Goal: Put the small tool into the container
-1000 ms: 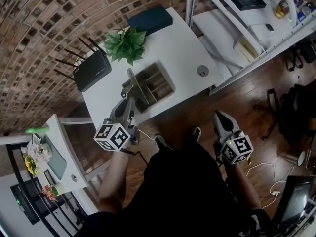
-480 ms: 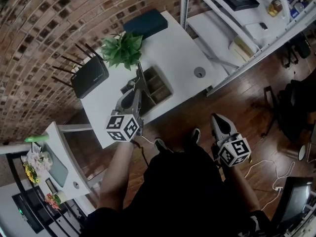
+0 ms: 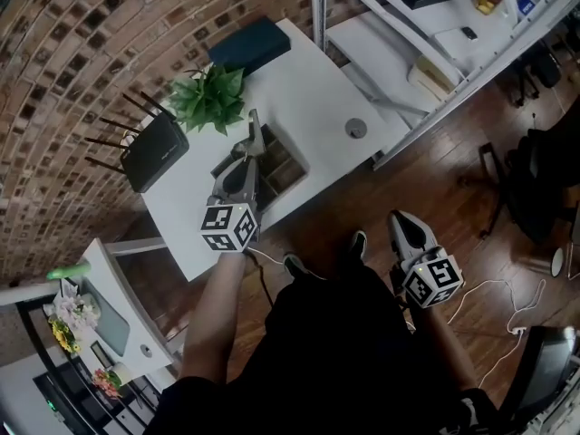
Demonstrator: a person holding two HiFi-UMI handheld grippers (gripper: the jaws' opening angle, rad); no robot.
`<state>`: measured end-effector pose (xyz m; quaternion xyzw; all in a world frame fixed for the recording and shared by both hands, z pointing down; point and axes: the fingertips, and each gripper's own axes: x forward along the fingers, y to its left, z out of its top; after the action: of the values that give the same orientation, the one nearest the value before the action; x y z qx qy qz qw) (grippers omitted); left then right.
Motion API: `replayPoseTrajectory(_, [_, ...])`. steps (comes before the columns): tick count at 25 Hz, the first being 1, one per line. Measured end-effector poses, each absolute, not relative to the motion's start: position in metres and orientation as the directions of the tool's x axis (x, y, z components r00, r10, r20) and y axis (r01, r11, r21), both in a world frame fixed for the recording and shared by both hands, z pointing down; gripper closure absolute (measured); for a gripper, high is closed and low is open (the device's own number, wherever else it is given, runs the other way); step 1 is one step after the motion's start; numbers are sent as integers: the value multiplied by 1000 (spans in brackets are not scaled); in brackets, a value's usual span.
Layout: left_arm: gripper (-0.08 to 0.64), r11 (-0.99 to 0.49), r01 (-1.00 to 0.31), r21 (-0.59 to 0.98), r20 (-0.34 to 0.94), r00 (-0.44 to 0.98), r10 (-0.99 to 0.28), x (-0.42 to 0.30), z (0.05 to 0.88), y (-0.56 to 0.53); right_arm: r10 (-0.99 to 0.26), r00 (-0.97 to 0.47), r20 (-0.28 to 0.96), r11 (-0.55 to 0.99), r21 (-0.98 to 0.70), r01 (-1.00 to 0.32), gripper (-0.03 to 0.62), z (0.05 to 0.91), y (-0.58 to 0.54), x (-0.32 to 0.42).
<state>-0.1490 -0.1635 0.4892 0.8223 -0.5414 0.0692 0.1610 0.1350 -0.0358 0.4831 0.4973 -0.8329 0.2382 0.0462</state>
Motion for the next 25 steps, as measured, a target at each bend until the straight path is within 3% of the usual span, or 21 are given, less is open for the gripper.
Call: replayPoseTrajectory(25, [554,-387,-917,99,373,395,-840,-139,535,-157,-781,-541,311,433,-354,-829,588,481,-45,123])
